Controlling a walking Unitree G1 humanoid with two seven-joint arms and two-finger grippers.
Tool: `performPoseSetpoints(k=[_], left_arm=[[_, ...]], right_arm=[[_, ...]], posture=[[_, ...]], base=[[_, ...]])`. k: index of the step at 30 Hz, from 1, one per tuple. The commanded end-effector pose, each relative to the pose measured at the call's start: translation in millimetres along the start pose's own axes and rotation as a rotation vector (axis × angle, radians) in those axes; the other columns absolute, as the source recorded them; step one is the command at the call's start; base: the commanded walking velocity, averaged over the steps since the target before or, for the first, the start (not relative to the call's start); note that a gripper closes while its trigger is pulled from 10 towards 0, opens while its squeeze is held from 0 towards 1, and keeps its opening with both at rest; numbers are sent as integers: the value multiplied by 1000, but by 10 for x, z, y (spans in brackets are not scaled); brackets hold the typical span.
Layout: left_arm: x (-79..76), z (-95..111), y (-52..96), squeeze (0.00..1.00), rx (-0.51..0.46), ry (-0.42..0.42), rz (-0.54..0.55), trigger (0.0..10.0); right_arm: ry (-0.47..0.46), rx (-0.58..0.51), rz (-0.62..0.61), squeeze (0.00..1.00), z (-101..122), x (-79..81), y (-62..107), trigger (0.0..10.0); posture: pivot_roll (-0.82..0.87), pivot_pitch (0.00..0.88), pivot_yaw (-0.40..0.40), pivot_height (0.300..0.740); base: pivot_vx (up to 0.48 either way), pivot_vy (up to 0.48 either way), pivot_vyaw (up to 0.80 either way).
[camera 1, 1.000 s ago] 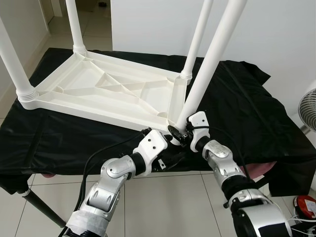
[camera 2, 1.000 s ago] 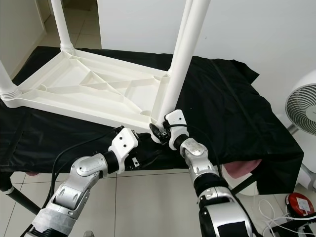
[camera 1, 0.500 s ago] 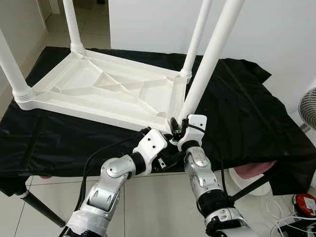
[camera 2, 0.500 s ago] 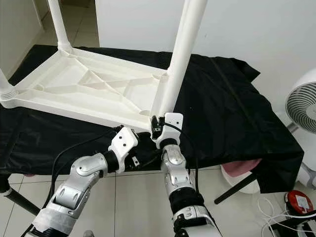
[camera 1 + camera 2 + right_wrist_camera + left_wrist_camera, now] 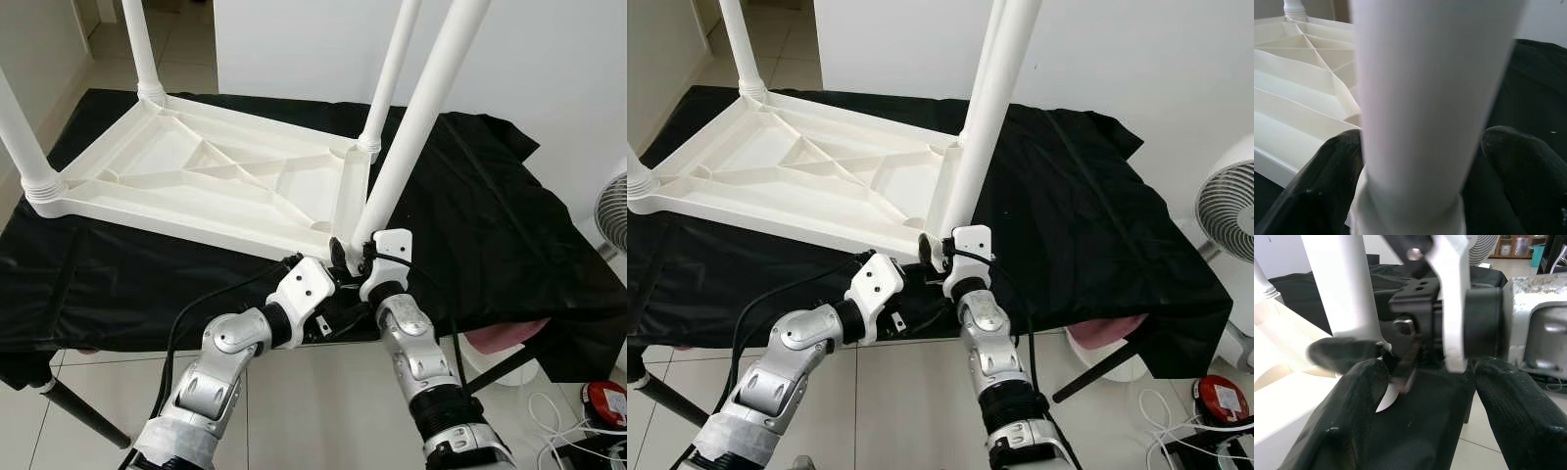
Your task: Building children table
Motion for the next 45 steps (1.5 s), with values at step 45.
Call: performPoseSetpoints(k=[45], left_arm=[[554, -197, 22, 0, 135, -13, 411, 10000]], right_arm=[[-12, -124, -163, 0, 142, -874, 271, 10000]], posture=[[9, 8, -92, 740]], base=[[0, 0, 0]])
Point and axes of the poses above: a point about 5 cm out from each wrist's last joint towards the gripper, its own y axis pointing back from the gripper into the wrist, its own z axis along the axis of the wrist's last joint, x = y × z, the point moved 5 cm from there along -y, pointing out of the wrist towards the gripper, and after that the axes turned 9 degrees about -y, right-handed, at the moved point
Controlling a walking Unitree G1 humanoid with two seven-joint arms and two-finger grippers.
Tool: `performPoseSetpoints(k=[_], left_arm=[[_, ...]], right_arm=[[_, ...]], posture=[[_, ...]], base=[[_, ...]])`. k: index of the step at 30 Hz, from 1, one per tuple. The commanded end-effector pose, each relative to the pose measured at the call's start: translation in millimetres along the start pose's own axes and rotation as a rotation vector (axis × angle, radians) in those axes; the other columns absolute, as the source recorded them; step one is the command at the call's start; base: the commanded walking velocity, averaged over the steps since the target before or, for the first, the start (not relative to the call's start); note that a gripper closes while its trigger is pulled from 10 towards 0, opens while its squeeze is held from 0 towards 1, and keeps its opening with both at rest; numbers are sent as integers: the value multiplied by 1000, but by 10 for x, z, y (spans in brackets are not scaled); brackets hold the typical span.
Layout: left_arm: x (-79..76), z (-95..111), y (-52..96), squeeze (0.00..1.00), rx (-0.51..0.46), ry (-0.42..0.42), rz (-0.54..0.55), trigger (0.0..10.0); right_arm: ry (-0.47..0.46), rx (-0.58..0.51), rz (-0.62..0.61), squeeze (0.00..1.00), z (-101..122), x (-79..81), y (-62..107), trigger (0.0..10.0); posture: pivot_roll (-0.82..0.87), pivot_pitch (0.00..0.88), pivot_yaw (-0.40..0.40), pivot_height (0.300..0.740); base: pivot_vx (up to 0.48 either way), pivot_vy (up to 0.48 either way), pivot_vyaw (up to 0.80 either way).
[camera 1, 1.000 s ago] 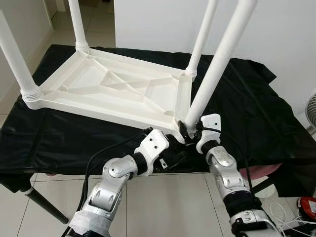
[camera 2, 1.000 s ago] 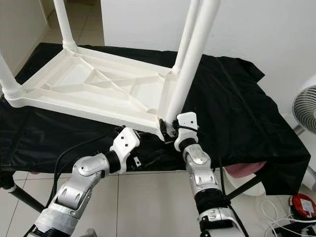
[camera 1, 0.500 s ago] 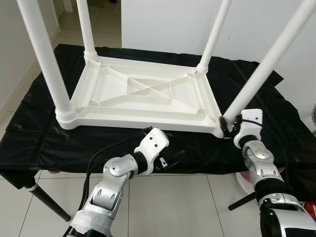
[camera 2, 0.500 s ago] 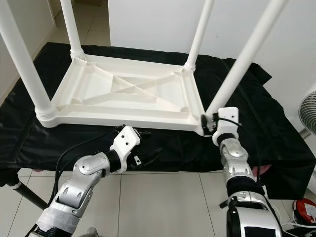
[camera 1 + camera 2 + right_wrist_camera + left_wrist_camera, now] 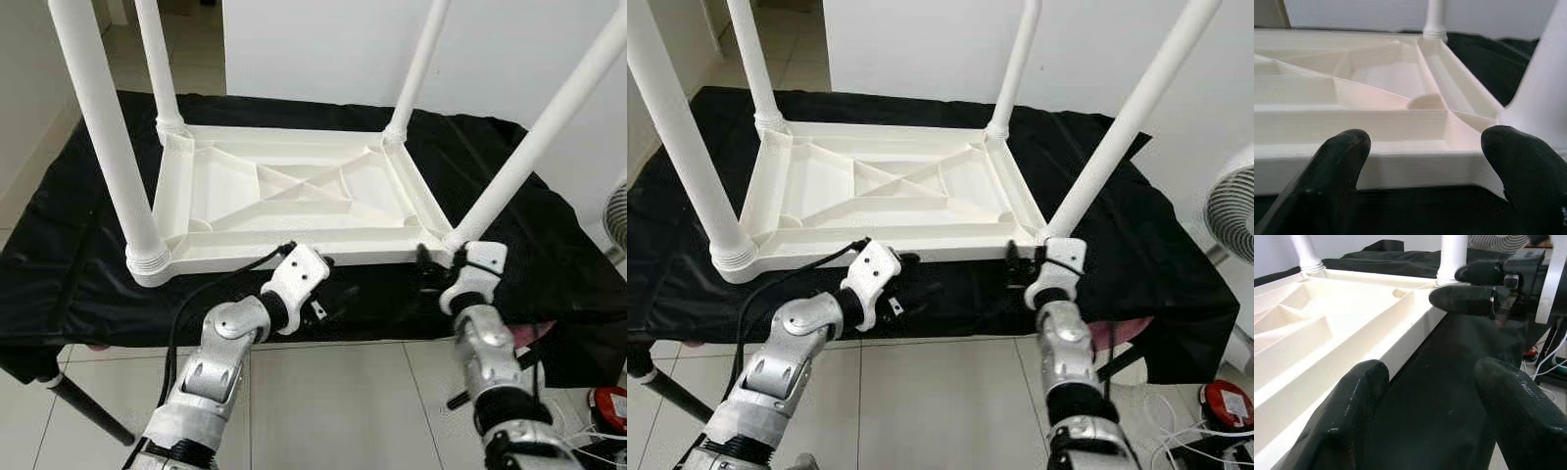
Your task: Building children table
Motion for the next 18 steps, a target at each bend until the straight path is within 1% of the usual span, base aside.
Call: performPoseSetpoints(k=[1, 3, 4, 6, 11, 13, 14, 15, 16, 17, 18], left_arm=[[321, -93, 35, 0, 65, 1, 333, 10000], [404, -195, 20, 0, 122, -9, 358, 10000], [404, -195, 20, 0, 122, -9, 358, 10000], [499, -335, 13, 0, 211, -22, 394, 10000], [575, -391, 11, 0, 251, -46, 423, 10000], [696, -444, 3, 0, 292, -73, 457, 10000], [749, -458, 1, 0, 305, -71, 473, 10000], [749, -458, 1, 0, 305, -71, 473, 10000], [795, -455, -4, 0, 308, -78, 487, 10000], [795, -455, -4, 0, 308, -78, 487, 10000], [839, -442, -9, 0, 307, -88, 501, 10000]], right_arm=[[-10, -54, 7, 0, 104, 11, 7, 10000], [-26, -53, 37, 0, 37, 165, 95, 10000], [-26, -53, 37, 0, 37, 165, 95, 10000], [-34, -21, 72, 0, -77, 285, 194, 10000], [-43, -8, 97, 0, -120, 346, 248, 10000], [-52, -9, 112, 0, -109, 390, 291, 10000], [-52, -13, 112, 0, -99, 395, 299, 10000], [-52, -13, 112, 0, -99, 395, 299, 10000], [-54, -15, 110, 0, -86, 396, 307, 10000], [-54, -15, 110, 0, -86, 396, 307, 10000], [-56, -21, 103, 0, -68, 389, 304, 10000]], posture=[[9, 8, -92, 740], [2, 7, -89, 740], [2, 7, -89, 740], [0, 8, -88, 740], [-4, 13, -89, 740], [-11, 21, -87, 740], [-14, 22, -85, 740], [-14, 22, -85, 740], [-18, 23, -83, 740], [-18, 23, -83, 740], [-21, 24, -84, 740]], base=[[0, 0, 0], [0, 0, 0], [0, 0, 0], [0, 0, 0], [0, 0, 0], [0, 0, 0], [0, 0, 0], [0, 0, 0], [0, 0, 0], [0, 0, 0], [0, 0, 0]])
Point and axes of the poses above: a point about 5 cm out from each wrist's last joint towards the gripper, its own y axis pointing back from the gripper into the wrist, its own z axis along the axis of the wrist's last joint, x = y × z, the point moved 5 cm from there along -y, pointing out of the wrist towards the gripper, and after that the axes turned 9 degrees about -y, right-handed, at the moved point
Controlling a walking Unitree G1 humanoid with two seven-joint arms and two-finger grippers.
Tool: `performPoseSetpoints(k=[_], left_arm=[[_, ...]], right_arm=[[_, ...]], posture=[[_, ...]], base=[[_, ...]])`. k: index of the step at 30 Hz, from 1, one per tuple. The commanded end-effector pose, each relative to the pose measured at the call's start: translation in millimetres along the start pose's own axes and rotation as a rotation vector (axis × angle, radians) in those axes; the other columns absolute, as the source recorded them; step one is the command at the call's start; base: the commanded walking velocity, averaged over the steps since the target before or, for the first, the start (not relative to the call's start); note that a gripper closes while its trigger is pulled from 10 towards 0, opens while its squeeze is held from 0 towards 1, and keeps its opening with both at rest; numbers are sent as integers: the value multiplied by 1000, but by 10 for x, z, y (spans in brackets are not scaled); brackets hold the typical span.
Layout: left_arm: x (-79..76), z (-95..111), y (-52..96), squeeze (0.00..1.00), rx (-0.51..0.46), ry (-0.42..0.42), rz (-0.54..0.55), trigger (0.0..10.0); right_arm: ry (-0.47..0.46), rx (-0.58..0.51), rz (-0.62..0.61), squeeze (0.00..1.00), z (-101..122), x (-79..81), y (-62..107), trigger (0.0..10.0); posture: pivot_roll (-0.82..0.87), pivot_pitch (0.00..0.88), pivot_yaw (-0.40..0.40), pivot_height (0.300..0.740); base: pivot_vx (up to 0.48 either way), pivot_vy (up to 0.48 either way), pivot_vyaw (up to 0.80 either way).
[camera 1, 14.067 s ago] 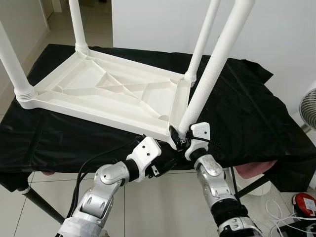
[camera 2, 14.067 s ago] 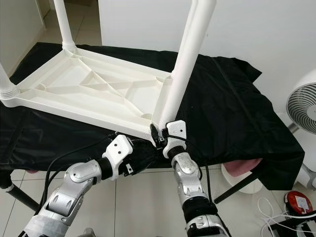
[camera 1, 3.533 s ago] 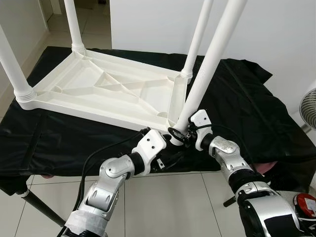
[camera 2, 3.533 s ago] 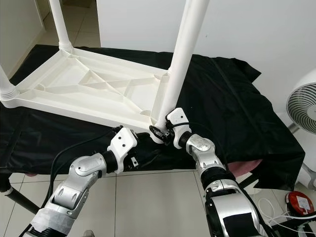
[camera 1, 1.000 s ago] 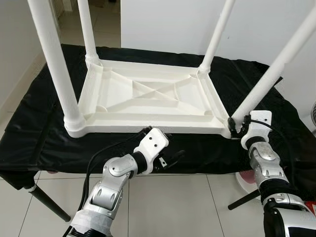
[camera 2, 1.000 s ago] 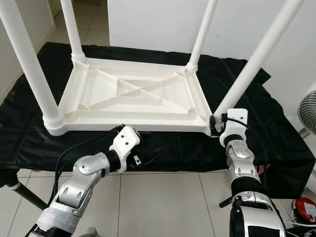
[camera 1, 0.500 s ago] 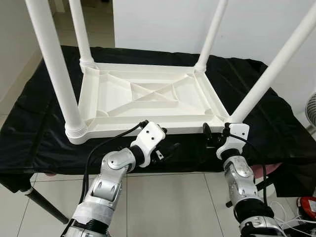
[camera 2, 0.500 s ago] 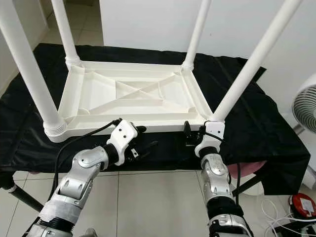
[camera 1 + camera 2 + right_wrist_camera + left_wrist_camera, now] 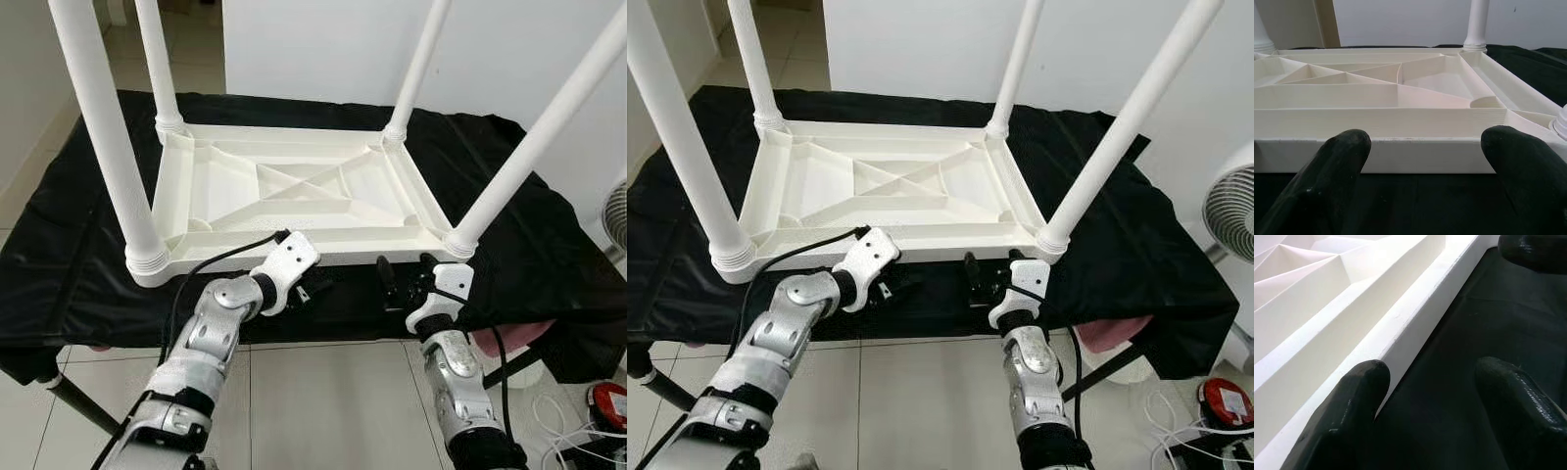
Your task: Building children table
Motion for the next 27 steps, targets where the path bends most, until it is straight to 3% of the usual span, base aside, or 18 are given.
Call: performPoseSetpoints(k=[1, 3, 16, 21, 23, 27], left_arm=[[493, -109, 106, 0, 98, 2, 509, 10000], [579, -49, 88, 0, 76, 9, 528, 10000], [663, 107, -7, 0, 37, -17, 515, 10000], [679, 30, -60, 0, 105, -80, 523, 10000], [707, -88, -72, 0, 192, -74, 534, 10000], [750, -180, -66, 0, 269, -87, 560, 10000]], right_arm=[[3, 8, -10, 0, -5, -23, 20, 10000], [2, -1, -27, 0, 38, -48, 10, 10000], [3, 5, -28, 0, 42, -29, -45, 10000], [5, 9, -31, 0, 43, -21, -54, 10000], [12, 10, -36, 0, 41, -28, -62, 10000], [15, 13, -43, 0, 36, -38, -72, 10000]], posture=[[-21, 24, -84, 740], [-27, 20, -80, 740], [-27, 10, -68, 740], [-29, 6, -63, 740], [-30, 3, -59, 740], [-28, 2, -54, 740]], base=[[0, 0, 0], [0, 0, 0], [0, 0, 0], [0, 0, 0], [0, 0, 0], [0, 0, 0]])
Point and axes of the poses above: a point about 5 cm out from each wrist's last joint towards the gripper, its own y axis pointing back from the gripper into the wrist, its own z axis along the axis of the wrist's last joint, x = y × z, the point moved 5 cm from there along -y, pointing out of the wrist towards the gripper, and after that the axes turned 9 degrees about -y, right-handed, at the moved point
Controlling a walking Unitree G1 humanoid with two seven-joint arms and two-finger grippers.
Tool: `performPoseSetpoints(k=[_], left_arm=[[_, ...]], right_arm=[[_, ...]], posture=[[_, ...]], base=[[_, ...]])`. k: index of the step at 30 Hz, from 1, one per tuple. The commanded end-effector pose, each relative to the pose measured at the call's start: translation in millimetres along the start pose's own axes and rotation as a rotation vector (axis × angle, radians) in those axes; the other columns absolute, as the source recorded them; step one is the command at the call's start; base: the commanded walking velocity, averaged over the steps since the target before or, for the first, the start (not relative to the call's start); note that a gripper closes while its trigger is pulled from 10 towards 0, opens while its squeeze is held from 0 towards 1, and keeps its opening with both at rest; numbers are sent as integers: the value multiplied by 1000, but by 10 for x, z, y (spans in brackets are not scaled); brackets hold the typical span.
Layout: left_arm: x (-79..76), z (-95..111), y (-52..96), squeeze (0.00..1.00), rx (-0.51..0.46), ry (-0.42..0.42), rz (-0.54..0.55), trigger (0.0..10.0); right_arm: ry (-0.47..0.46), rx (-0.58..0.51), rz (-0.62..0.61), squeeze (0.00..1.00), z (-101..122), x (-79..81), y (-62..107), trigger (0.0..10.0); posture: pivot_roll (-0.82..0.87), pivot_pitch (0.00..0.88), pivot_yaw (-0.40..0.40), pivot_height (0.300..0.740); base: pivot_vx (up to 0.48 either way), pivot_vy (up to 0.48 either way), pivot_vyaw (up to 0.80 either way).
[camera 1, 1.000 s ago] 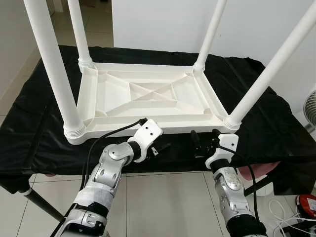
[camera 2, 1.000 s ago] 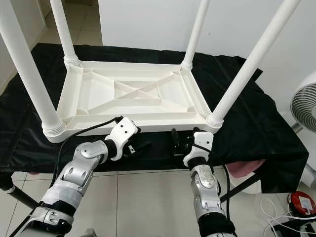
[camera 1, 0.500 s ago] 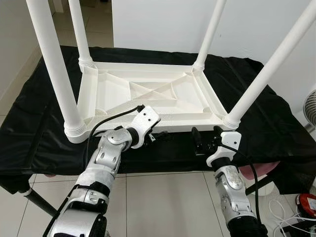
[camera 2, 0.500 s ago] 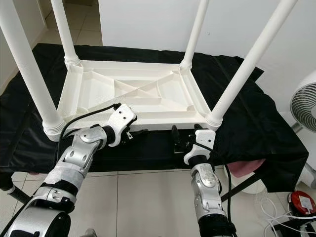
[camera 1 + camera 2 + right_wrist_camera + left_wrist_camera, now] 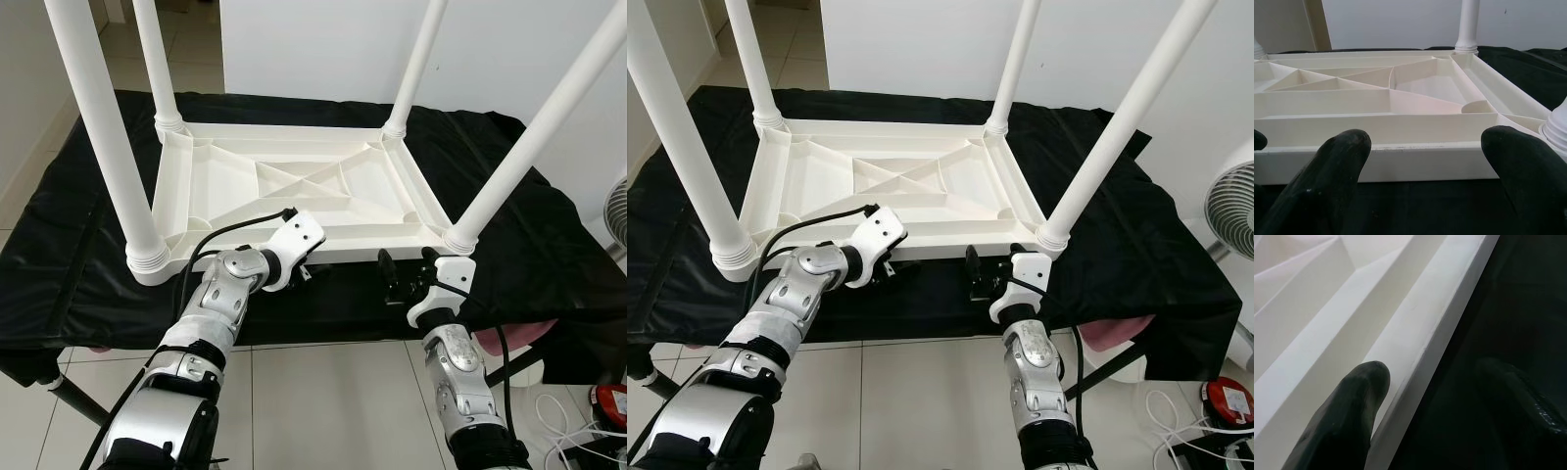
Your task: Building children table
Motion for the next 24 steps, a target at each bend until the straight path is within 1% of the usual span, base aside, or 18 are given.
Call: performPoseSetpoints(k=[1, 2, 3, 4, 6, 8, 10, 15, 16, 17, 18, 20, 21, 22, 23, 24], left_arm=[[532, -232, 164, 0, 169, 13, 608, 10000], [557, -260, 172, 0, 191, 12, 622, 10000], [557, -260, 172, 0, 191, 12, 622, 10000], [592, -294, 189, 0, 214, 18, 643, 10000], [673, -324, 226, 0, 230, 35, 681, 10000], [699, -328, 238, 0, 230, 43, 693, 10000], [758, -308, 266, 0, 212, 56, 725, 10000], [815, -268, 285, 0, 177, 69, 749, 9882], [834, -255, 293, 0, 164, 72, 760, 8078], [834, -255, 293, 0, 164, 72, 760, 8078], [847, -247, 299, 0, 152, 86, 769, 5725], [852, -245, 299, 0, 145, 103, 772, 5569], [859, -238, 301, 0, 129, 125, 777, 4667], [859, -229, 300, 0, 110, 149, 779, 2863], [858, -223, 299, 0, 98, 163, 780, 2863], [853, -222, 298, 0, 85, 185, 782, 1176]], right_arm=[[11, 23, -13, 0, -43, -27, -6, 10000], [10, 22, -15, 0, -44, -23, -12, 10000], [10, 22, -15, 0, -44, -23, -12, 10000], [9, 21, -15, 0, -45, -15, -17, 10000], [7, 22, -17, 0, -50, -3, -23, 10000], [7, 22, -18, 0, -53, 0, -24, 10000], [5, 24, -21, 0, -59, 2, -22, 10000], [9, 27, -22, 0, -69, 10, -23, 10000], [11, 26, -26, 0, -68, 5, -28, 10000], [11, 26, -26, 0, -68, 5, -28, 10000], [10, 26, -29, 0, -67, -4, -33, 10000], [9, 26, -31, 0, -66, -12, -36, 10000], [10, 25, -34, 0, -65, -19, -37, 10000], [11, 25, -36, 0, -65, -25, -37, 10000], [12, 25, -38, 0, -65, -29, -37, 10000], [12, 25, -39, 0, -64, -30, -36, 10000]], posture=[[-28, 1, -53, 740], [-28, 1, -51, 740], [-28, 1, -51, 740], [-29, 2, -49, 740], [-28, 1, -48, 740], [-28, 3, -48, 740], [-28, 3, -48, 740], [-26, 5, -51, 740], [-28, 6, -52, 740], [-28, 6, -52, 740], [-28, 6, -52, 740], [-28, 6, -52, 740], [-29, 8, -53, 740], [-29, 8, -53, 740], [-29, 8, -53, 740], [-29, 10, -56, 740]], base=[[0, 0, 0], [0, 0, 0], [0, 0, 0], [0, 0, 0], [0, 0, 0], [0, 0, 0], [0, 0, 0], [0, 0, 0], [0, 0, 0], [0, 0, 0], [0, 0, 0], [0, 0, 0], [0, 0, 0], [0, 0, 0], [0, 0, 0], [0, 0, 0]])
Point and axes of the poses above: a point about 5 cm out from each wrist's last joint towards the gripper, its own y axis pointing back from the gripper into the wrist, its own z axis along the axis of the wrist's last joint, x = y × z, the point moved 5 cm from there along -y, pointing out of the wrist towards the gripper, and after that the axes turned 9 degrees about -y, right-handed, at the moved point
